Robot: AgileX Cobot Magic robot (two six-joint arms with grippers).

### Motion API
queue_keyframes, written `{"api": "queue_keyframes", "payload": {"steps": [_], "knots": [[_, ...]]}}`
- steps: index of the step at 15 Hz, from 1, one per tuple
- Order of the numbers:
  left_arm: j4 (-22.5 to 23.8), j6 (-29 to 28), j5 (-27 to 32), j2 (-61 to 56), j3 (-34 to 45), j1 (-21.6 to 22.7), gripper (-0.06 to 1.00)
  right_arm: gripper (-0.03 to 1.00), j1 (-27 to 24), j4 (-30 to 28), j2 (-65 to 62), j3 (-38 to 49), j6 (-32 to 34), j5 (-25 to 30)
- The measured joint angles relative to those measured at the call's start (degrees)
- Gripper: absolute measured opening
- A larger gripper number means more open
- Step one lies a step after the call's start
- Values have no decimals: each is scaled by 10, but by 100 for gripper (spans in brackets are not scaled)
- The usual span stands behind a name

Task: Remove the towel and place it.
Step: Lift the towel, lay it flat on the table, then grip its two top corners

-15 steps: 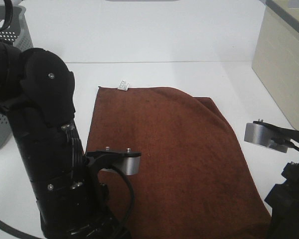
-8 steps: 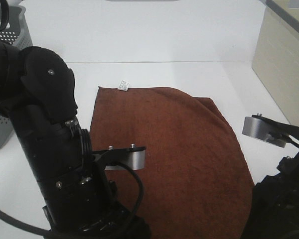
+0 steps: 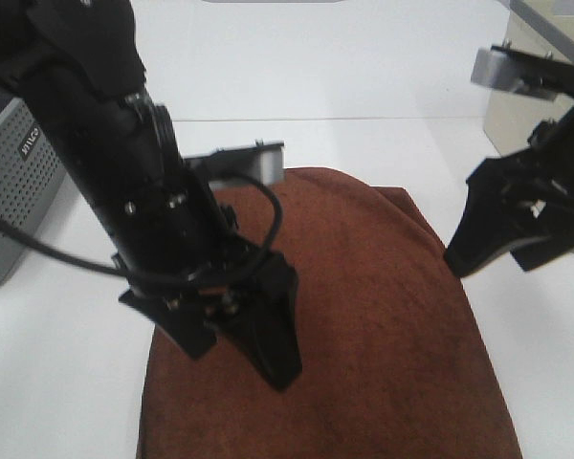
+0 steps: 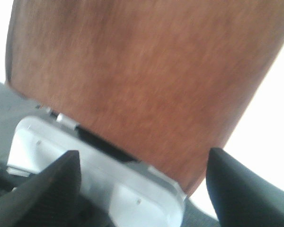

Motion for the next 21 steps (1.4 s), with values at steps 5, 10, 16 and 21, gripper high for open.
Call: {"api": "queue_keyframes", "payload": {"steps": [5, 10, 16, 21], "knots": [[45, 9, -20, 0, -66, 125, 82, 72, -83, 22, 129, -201, -12, 42], [76, 7, -121, 10, -68, 223, 86, 93, -104, 53, 290, -390, -17, 91], [78, 15, -152, 117, -147, 256, 86, 94, -104, -5, 344, -433, -12, 94], [82, 17, -95, 249, -304, 256, 86, 94, -119, 47, 441, -435, -65, 80]]}}
